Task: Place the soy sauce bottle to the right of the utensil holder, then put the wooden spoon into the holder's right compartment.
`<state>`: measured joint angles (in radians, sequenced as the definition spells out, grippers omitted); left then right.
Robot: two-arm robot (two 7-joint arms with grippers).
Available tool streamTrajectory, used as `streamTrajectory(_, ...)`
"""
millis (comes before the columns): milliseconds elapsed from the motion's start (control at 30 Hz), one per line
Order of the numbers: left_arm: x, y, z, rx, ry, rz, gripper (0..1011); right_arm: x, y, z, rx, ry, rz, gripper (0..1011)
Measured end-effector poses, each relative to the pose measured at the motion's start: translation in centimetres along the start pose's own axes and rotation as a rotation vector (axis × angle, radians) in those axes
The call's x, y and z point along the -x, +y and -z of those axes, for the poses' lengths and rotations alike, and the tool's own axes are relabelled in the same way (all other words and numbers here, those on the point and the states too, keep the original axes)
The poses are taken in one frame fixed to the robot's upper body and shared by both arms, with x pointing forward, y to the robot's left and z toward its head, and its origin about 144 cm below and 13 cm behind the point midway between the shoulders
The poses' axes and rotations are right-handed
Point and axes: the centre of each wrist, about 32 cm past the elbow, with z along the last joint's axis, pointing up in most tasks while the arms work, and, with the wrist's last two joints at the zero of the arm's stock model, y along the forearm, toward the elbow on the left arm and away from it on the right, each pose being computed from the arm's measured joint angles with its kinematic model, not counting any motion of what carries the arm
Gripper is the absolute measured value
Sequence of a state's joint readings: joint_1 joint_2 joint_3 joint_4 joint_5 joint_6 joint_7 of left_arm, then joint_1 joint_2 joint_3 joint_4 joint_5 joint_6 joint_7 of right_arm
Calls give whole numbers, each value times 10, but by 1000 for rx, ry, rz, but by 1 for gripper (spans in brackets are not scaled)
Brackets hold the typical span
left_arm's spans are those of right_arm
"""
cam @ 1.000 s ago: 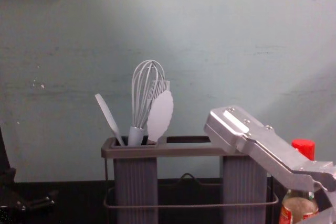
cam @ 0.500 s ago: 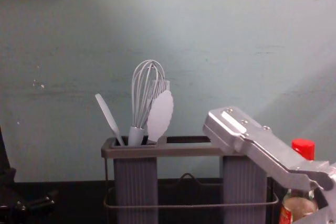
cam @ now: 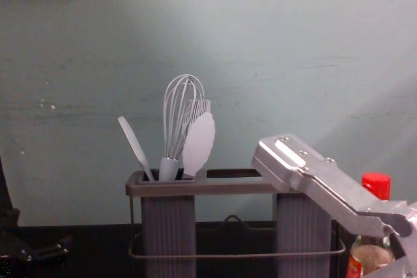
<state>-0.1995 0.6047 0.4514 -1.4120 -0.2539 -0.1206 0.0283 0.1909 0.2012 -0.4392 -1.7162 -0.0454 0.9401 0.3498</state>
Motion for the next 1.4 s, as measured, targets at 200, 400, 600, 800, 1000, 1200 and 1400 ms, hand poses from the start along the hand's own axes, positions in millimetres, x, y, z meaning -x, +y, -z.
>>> streamTrajectory(200, 0, 0, 0, 0, 0, 0, 1011, 1, 2, -2, 2, -3, -8, 1004)
streamTrajectory(400, 0, 0, 0, 0, 0, 0, 1011, 2, 3, -3, 7, -9, -6, 1004)
streamTrajectory(600, 0, 0, 0, 0, 0, 0, 1011, 3, 5, -4, 17, -16, -4, 1004)
streamTrajectory(800, 0, 0, 0, 0, 0, 0, 1011, 4, 7, -6, 27, -22, -3, 1004)
streamTrajectory(1000, 0, 0, 0, 0, 0, 0, 1011, 4, 7, -6, 35, -25, 2, 1004)
streamTrajectory(1200, 0, 0, 0, 0, 0, 0, 1011, 4, 7, -6, 36, -23, 3, 1004)
streamTrajectory(1400, 0, 0, 0, 0, 0, 0, 1011, 3, 7, -5, 36, -20, 0, 1004)
